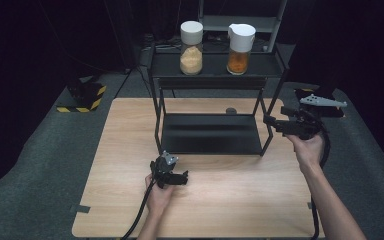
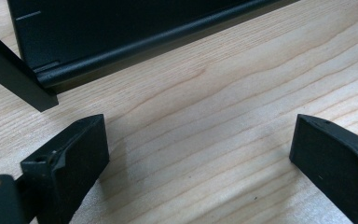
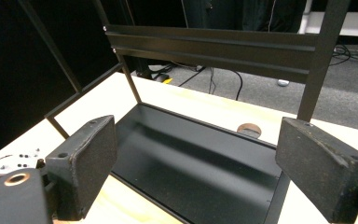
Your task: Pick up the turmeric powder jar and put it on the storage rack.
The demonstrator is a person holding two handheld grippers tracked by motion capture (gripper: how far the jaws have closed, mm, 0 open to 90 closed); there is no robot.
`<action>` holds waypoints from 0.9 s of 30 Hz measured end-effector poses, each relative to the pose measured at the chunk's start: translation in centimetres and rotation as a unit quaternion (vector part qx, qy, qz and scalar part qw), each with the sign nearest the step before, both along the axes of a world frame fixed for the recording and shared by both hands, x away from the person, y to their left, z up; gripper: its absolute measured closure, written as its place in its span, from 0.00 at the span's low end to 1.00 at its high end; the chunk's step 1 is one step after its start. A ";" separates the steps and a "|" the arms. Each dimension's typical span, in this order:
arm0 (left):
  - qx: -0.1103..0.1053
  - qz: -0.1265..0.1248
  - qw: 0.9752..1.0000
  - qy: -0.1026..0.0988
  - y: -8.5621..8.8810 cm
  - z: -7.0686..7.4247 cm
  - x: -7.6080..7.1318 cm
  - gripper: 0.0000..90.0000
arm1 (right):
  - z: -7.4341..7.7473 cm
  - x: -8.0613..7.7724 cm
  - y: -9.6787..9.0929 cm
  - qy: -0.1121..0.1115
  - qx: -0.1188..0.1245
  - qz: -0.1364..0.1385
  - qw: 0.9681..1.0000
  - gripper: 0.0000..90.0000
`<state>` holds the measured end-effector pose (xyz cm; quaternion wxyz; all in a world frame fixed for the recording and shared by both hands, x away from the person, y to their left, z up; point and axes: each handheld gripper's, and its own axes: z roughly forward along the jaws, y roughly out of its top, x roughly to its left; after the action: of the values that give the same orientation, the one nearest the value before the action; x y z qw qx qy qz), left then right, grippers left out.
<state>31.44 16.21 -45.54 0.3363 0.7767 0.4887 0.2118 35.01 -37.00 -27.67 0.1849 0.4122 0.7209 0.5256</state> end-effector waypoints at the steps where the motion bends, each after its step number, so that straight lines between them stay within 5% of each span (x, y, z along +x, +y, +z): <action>1: 0.000 0.000 1.000 0.000 0.0 0.0 0.0 0.05 | -0.1 0.0 0.0 0.001 0.000 0.000 1.000 0.14; 27: 0.000 0.000 1.000 -0.001 0.0 0.0 0.0 0.05 | -3.5 0.4 0.8 0.029 -0.004 0.012 0.999 0.14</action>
<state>31.42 16.20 -45.56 0.3366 0.7763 0.4889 0.2123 35.41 -36.23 -31.22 0.1590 0.4183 0.7326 0.5128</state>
